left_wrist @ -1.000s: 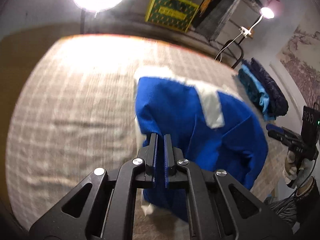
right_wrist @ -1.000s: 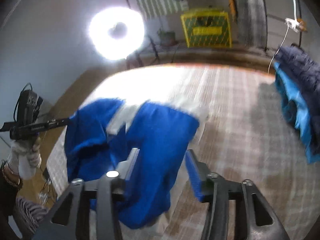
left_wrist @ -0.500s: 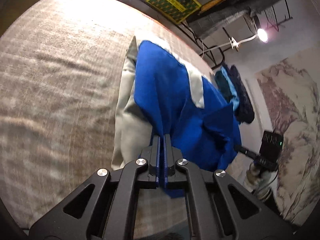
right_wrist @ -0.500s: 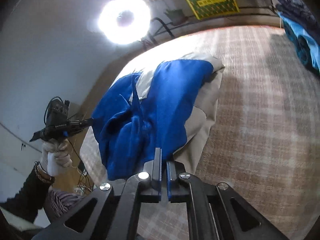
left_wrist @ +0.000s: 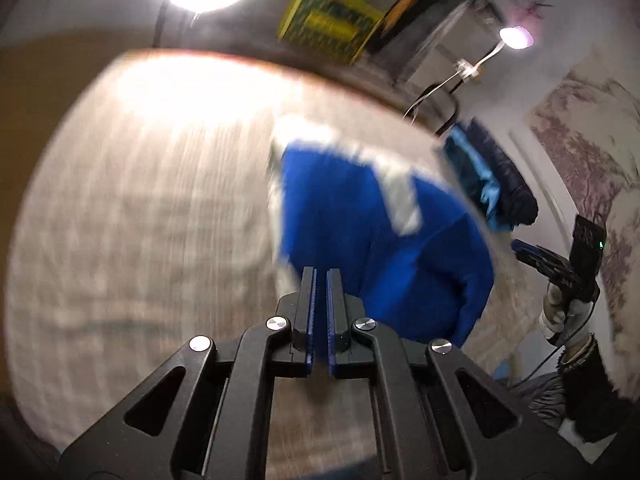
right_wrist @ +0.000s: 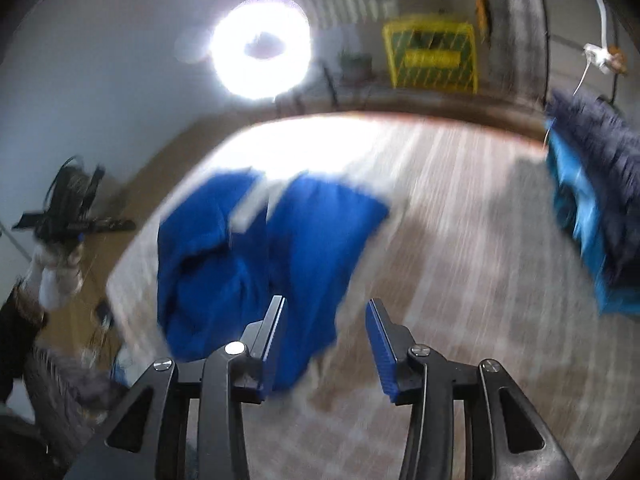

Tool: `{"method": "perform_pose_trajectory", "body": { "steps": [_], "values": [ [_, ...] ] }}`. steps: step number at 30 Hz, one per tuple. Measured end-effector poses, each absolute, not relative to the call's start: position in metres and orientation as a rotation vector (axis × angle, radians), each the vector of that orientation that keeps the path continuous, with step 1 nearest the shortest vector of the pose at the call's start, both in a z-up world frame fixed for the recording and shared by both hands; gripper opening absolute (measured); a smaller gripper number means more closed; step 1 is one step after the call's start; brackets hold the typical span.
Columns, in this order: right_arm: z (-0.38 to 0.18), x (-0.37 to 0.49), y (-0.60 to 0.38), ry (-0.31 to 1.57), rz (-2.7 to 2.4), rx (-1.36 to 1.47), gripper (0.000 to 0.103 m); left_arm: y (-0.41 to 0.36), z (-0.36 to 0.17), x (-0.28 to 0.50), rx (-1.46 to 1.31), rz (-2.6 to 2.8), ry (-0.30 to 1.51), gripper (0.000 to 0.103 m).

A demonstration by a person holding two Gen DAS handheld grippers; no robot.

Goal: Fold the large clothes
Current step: 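Pull the white collar flat with both tools and smooth the blue back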

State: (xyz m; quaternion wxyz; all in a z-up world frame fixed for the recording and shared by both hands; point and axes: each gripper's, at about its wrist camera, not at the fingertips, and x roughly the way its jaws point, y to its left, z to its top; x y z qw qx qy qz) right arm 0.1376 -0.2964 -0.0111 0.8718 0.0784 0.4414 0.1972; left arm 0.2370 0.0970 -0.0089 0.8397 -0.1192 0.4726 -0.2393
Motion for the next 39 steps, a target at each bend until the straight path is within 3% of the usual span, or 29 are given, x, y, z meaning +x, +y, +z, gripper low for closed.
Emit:
{"method": "perform_pose_trajectory", "body": {
  "steps": [5, 13, 20, 25, 31, 32, 33, 36, 39],
  "values": [
    [-0.007, 0.195, -0.264, 0.838, 0.386, 0.147, 0.022, 0.05, 0.009, 0.294, -0.151, -0.488, 0.9, 0.0],
    [-0.046, 0.26, -0.23, 0.889, 0.423, 0.134, 0.022, -0.008, -0.072, 0.359, -0.013, -0.423, 0.982, 0.001],
    [-0.116, 0.283, -0.231, 1.012, 0.387, 0.088, 0.02, 0.007, -0.125, 0.36, -0.091, -0.485, 0.963, 0.003],
    [-0.097, 0.269, -0.227, 1.009, 0.331, 0.014, 0.022, 0.019, -0.105, 0.353, -0.089, -0.459, 0.984, 0.003],
    [-0.036, 0.211, -0.247, 0.895, 0.421, 0.127, 0.027, 0.03, -0.05, 0.292, -0.168, -0.544, 0.927, 0.003],
    [-0.03, 0.202, -0.247, 0.88, 0.457, 0.149, 0.034, 0.026, -0.047, 0.274, -0.228, -0.602, 0.952, 0.004],
    [-0.028, 0.194, -0.246, 0.878, 0.501, 0.184, 0.04, 0.022, -0.047, 0.264, -0.274, -0.639, 0.976, 0.007],
    [-0.035, 0.188, -0.238, 0.907, 0.543, 0.228, 0.041, 0.0, -0.054, 0.239, -0.424, -0.745, 1.069, 0.029],
    [-0.05, 0.195, -0.234, 0.956, 0.595, 0.285, 0.043, -0.029, -0.064, 0.223, -0.466, -0.808, 1.129, 0.032]
  ]
}}
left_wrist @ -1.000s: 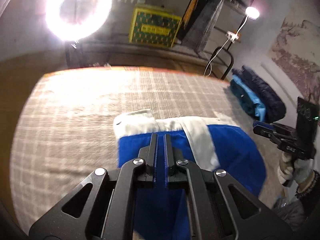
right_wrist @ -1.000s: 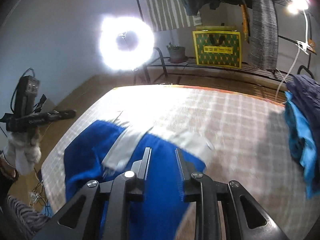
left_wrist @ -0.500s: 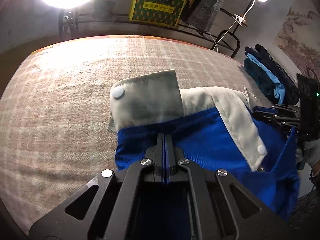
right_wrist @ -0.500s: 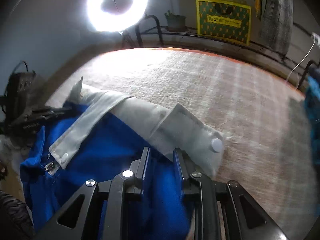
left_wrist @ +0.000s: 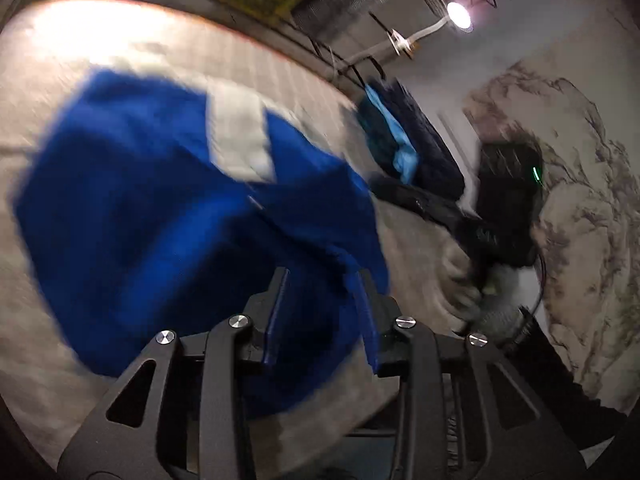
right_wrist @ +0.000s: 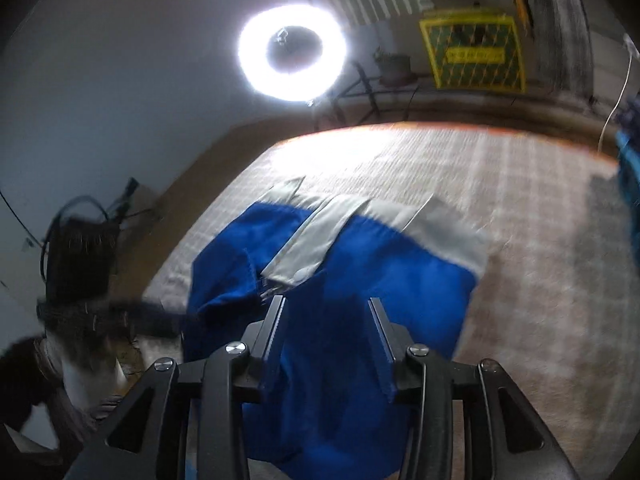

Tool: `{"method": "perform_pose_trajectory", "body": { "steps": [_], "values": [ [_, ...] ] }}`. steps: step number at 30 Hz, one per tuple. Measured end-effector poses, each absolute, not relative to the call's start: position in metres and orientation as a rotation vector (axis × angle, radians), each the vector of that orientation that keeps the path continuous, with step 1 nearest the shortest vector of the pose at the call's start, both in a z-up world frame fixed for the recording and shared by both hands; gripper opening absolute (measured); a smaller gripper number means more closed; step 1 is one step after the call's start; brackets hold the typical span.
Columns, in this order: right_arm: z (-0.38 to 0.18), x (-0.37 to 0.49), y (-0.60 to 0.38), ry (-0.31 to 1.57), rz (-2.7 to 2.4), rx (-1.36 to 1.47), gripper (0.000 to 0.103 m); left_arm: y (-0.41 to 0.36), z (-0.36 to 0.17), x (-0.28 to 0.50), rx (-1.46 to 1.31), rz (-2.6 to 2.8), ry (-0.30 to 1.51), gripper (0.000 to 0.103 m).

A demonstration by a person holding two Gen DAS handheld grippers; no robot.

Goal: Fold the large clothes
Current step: 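Pull the white collar flat with both tools and smooth the blue back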

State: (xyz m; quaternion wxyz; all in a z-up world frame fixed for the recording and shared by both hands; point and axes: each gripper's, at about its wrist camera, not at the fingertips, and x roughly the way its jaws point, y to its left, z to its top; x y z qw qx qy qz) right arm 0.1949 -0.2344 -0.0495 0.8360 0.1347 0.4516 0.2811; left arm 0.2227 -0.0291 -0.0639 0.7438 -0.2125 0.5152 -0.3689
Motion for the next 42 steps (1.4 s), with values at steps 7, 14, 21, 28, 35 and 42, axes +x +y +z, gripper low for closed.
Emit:
{"method": "perform_pose_trajectory", "body": {
  "steps": [7, 14, 21, 28, 35, 42],
  "values": [
    [-0.078, 0.207, -0.226, 1.032, 0.691, 0.425, 0.041, -0.071, -0.087, 0.219, -0.494, -0.8, 1.163, 0.032],
    [-0.099, 0.213, -0.211, 1.084, 0.717, 0.48, 0.0, -0.09, -0.087, 0.206, -0.388, -0.826, 1.068, 0.001],
    [-0.107, 0.217, -0.22, 1.097, 0.612, 0.485, 0.0, -0.088, -0.092, 0.192, -0.345, -0.811, 1.058, 0.0],
    [-0.085, 0.21, -0.215, 1.05, 0.453, 0.266, 0.005, -0.091, -0.084, 0.181, -0.283, -0.798, 1.051, 0.0],
    [-0.04, 0.189, -0.226, 0.912, 0.397, 0.223, 0.015, -0.038, -0.041, 0.168, -0.268, -0.786, 0.98, 0.001],
    [-0.047, 0.178, -0.179, 0.929, 0.499, 0.16, 0.02, 0.01, -0.042, 0.217, -0.233, -0.556, 0.903, 0.003]
  ]
}}
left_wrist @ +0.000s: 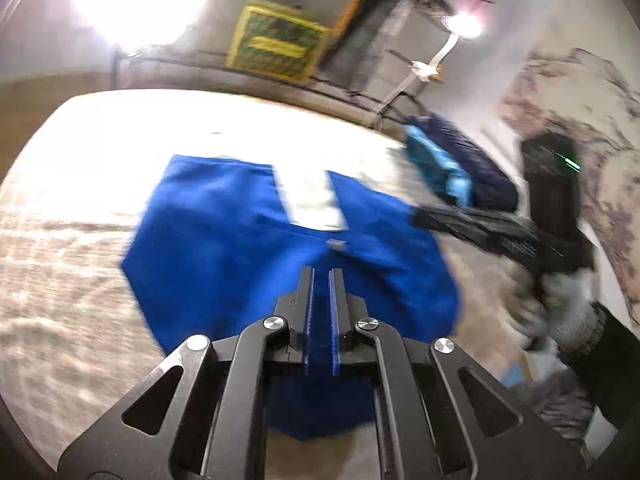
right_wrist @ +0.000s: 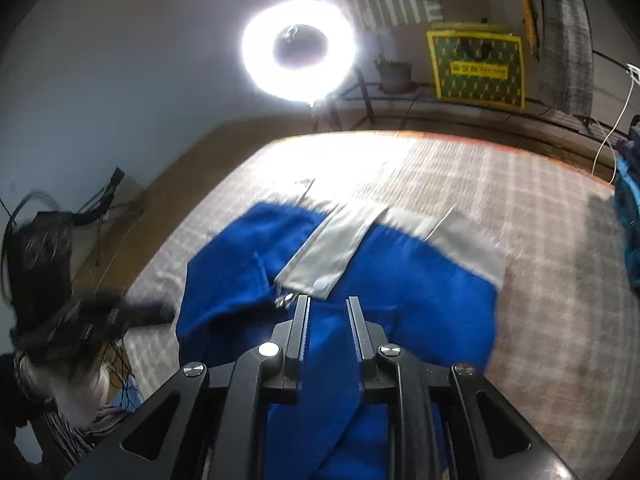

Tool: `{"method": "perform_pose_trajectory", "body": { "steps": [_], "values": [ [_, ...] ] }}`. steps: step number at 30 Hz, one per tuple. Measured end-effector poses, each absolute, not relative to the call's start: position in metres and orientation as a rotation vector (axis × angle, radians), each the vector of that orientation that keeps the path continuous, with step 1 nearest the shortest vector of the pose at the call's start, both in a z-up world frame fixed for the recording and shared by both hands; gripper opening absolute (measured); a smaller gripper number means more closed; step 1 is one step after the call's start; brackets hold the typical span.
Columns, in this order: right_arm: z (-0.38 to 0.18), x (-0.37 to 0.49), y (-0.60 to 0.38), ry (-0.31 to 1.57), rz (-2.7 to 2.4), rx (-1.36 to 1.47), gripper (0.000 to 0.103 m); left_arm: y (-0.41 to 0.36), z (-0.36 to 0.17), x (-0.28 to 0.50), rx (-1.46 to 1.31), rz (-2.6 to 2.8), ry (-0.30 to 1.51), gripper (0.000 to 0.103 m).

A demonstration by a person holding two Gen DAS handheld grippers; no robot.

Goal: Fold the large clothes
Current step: 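Pull the white collar flat with both tools and smooth the blue back, then grasp the folded blue jacket's edges with both tools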

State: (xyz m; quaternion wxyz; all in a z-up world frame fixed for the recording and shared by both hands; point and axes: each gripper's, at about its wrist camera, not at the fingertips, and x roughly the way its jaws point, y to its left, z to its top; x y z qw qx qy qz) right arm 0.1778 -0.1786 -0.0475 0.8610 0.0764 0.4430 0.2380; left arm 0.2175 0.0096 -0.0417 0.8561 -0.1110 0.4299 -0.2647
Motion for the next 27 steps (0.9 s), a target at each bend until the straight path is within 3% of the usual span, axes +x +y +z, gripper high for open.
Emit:
{"method": "perform_pose_trajectory", "body": {
  "steps": [8, 12, 18, 27],
  "values": [
    [-0.083, 0.177, -0.192, 1.001, 0.42, 0.157, 0.024, 0.042, -0.115, 0.228, -0.198, -0.465, 1.055, 0.003],
    [-0.103, 0.169, -0.194, 1.064, 0.44, 0.109, 0.021, 0.052, -0.102, 0.224, -0.216, -0.488, 1.072, 0.003],
    [-0.083, 0.151, -0.215, 1.006, 0.45, 0.176, 0.026, 0.082, -0.057, 0.244, -0.291, -0.443, 0.917, 0.003],
    [-0.099, 0.158, -0.224, 1.033, 0.403, 0.18, 0.023, 0.076, -0.113, 0.286, -0.235, -0.386, 1.066, 0.003]
  ]
}}
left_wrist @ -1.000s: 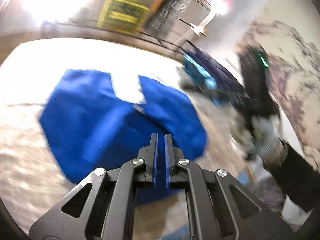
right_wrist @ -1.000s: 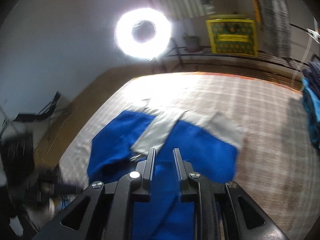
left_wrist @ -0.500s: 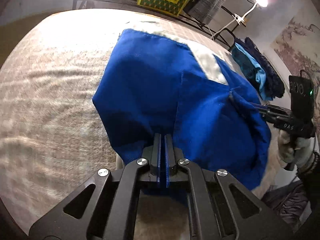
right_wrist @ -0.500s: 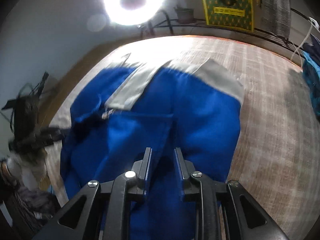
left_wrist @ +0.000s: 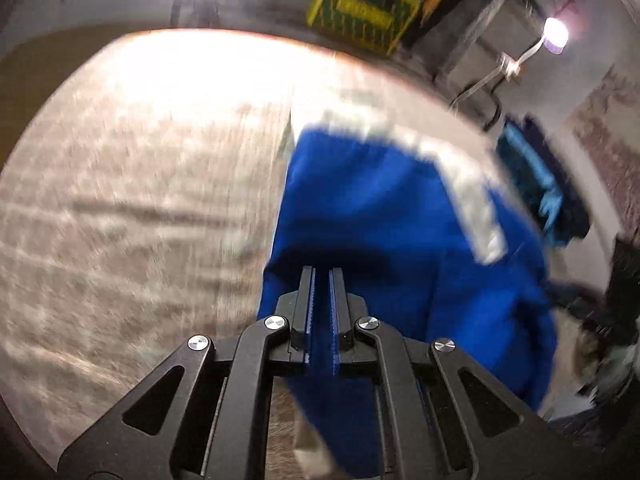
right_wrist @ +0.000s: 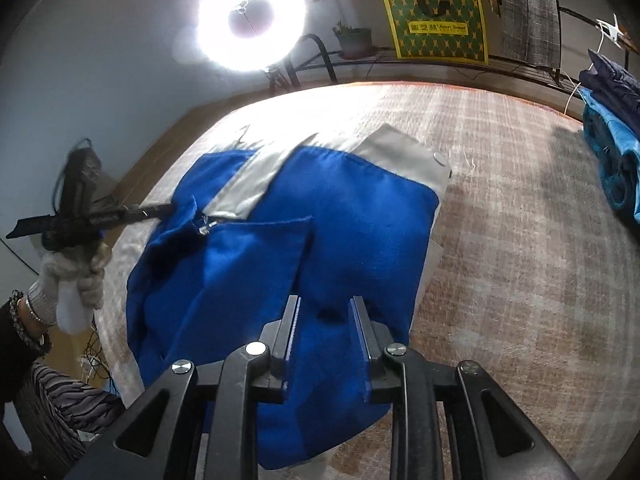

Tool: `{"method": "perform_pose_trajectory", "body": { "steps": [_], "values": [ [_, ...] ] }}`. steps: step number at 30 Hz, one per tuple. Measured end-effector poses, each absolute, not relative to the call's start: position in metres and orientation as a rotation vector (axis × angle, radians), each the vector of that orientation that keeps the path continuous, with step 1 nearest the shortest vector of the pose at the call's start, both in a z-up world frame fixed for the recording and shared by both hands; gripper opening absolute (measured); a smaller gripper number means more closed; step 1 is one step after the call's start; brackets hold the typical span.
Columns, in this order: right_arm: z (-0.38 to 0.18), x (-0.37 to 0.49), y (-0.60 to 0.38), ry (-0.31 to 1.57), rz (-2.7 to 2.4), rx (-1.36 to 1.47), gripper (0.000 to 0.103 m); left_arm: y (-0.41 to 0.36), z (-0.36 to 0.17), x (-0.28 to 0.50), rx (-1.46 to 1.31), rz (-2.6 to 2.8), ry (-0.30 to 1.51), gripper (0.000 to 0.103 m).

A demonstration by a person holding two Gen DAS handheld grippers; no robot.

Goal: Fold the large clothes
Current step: 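Grasp the folded blue jacket's edges with both tools, then lift the folded jacket with both tools and fold it in half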

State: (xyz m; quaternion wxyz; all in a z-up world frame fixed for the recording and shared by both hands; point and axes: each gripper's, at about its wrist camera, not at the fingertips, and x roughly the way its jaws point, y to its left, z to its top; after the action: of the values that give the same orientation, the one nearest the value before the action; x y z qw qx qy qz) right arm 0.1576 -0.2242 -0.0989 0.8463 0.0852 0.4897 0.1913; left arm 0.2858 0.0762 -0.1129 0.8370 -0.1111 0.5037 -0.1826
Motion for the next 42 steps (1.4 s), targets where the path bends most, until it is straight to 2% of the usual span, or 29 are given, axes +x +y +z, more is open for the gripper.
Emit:
{"method": "perform_pose_trajectory", "body": {
  "steps": [3, 8, 9, 10, 11, 12, 13, 14, 15, 16, 20, 29, 37, 42],
  "values": [
    [-0.11, 0.159, -0.228, 1.066, 0.418, 0.199, 0.023, 0.078, -0.119, 0.28, -0.22, -0.394, 1.076, 0.004],
    [-0.12, 0.165, -0.251, 1.126, 0.468, 0.402, 0.022, 0.093, -0.116, 0.28, -0.265, -0.402, 1.111, 0.008],
    [-0.115, 0.164, -0.258, 1.117, 0.474, 0.438, 0.023, 0.097, -0.111, 0.279, -0.283, -0.407, 1.101, 0.012],
    [-0.11, 0.163, -0.265, 1.095, 0.481, 0.463, 0.024, 0.101, -0.105, 0.279, -0.301, -0.411, 1.089, 0.026],
    [-0.103, 0.161, -0.272, 1.064, 0.486, 0.485, 0.029, 0.108, -0.099, 0.278, -0.336, -0.417, 1.071, 0.036],
    [-0.097, 0.16, -0.279, 1.035, 0.481, 0.497, 0.04, 0.113, -0.096, 0.279, -0.367, -0.421, 1.061, 0.056],
    [-0.093, 0.159, -0.286, 1.009, 0.471, 0.5, 0.047, 0.117, -0.095, 0.281, -0.39, -0.421, 1.059, 0.066],
    [-0.09, 0.159, -0.292, 0.988, 0.459, 0.505, 0.063, 0.124, -0.094, 0.284, -0.434, -0.42, 1.06, 0.067],
    [-0.09, 0.159, -0.298, 0.971, 0.445, 0.52, 0.07, 0.131, -0.096, 0.288, -0.501, -0.431, 1.073, 0.067],
    [-0.092, 0.16, -0.304, 0.964, 0.438, 0.541, 0.071, 0.136, -0.098, 0.292, -0.561, -0.445, 1.085, 0.067],
    [-0.114, 0.172, -0.317, 1.004, 0.437, 0.639, 0.071, 0.148, -0.118, 0.306, -0.741, -0.496, 1.137, 0.067],
    [-0.163, 0.187, -0.316, 1.086, 0.537, 0.817, 0.069, 0.14, -0.144, 0.326, -0.794, -0.586, 1.204, 0.067],
    [-0.174, 0.198, -0.308, 1.068, 0.644, 0.871, 0.06, 0.12, -0.154, 0.338, -0.814, -0.7, 1.227, 0.067],
    [-0.179, 0.213, -0.306, 1.042, 0.683, 0.937, 0.051, 0.106, -0.152, 0.343, -0.794, -0.72, 1.222, 0.067]
  ]
}}
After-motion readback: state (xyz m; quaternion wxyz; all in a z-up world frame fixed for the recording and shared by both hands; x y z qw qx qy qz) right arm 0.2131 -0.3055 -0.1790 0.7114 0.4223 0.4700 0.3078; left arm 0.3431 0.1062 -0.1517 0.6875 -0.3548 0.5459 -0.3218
